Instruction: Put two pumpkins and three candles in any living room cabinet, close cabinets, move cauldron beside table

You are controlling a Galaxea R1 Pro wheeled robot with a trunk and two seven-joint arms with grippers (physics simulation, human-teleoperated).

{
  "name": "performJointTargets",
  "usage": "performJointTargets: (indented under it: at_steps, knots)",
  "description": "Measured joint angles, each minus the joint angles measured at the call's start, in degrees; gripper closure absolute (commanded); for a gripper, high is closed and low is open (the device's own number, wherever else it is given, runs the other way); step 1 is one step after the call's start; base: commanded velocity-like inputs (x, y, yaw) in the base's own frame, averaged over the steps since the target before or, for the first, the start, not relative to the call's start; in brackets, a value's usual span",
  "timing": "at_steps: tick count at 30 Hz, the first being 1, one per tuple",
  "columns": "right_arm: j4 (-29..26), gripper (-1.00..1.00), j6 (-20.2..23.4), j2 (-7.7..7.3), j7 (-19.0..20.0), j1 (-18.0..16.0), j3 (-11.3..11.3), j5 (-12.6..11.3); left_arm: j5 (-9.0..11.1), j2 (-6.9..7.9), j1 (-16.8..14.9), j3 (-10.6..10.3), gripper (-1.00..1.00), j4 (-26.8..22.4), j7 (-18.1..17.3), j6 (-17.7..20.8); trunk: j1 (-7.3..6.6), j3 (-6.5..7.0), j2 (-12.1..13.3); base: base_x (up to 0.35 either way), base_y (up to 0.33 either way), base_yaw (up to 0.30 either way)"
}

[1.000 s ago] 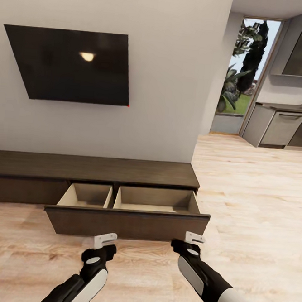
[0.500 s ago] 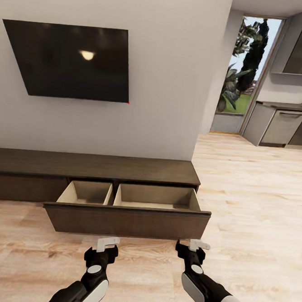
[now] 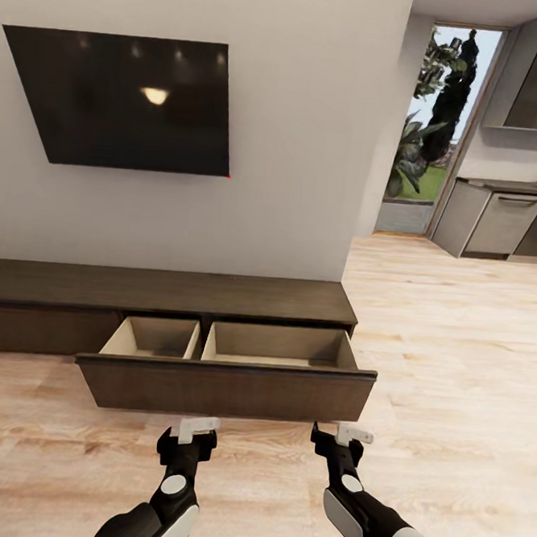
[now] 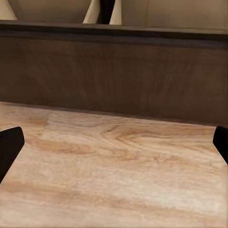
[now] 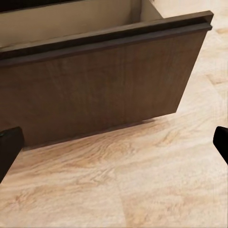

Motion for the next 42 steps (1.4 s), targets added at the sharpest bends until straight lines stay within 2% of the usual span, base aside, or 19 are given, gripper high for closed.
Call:
performJointTargets:
  at_steps: [6, 14, 42]
  knots:
    - [0.0, -1.0, -1.8, 0.04, 0.6, 0.0, 0.0, -0.1, -0.1, 0.03, 0.1, 0.0, -1.0, 0.0, 0.0, -0.3, 1.32, -1.08, -2.4, 0.0, 0.0, 0.0]
    - [0.0, -1.0, -2.0, 0.13, 0.7, 0.0, 0.1, 0.0, -0.1, 0.03, 0.1, -0.1, -1.0, 0.0, 0.0, -2.2, 3.08, -2.51, -5.6, 0.0, 0.0, 0.0]
    - [0.0, -1.0, -2.1, 0.16, 0.8, 0.0, 0.1, -0.1, -0.2, 0.03, 0.1, -0.5, -1.0, 0.0, 0.1, -2.3, 9.23, -7.54, -16.8, 0.0, 0.0, 0.0]
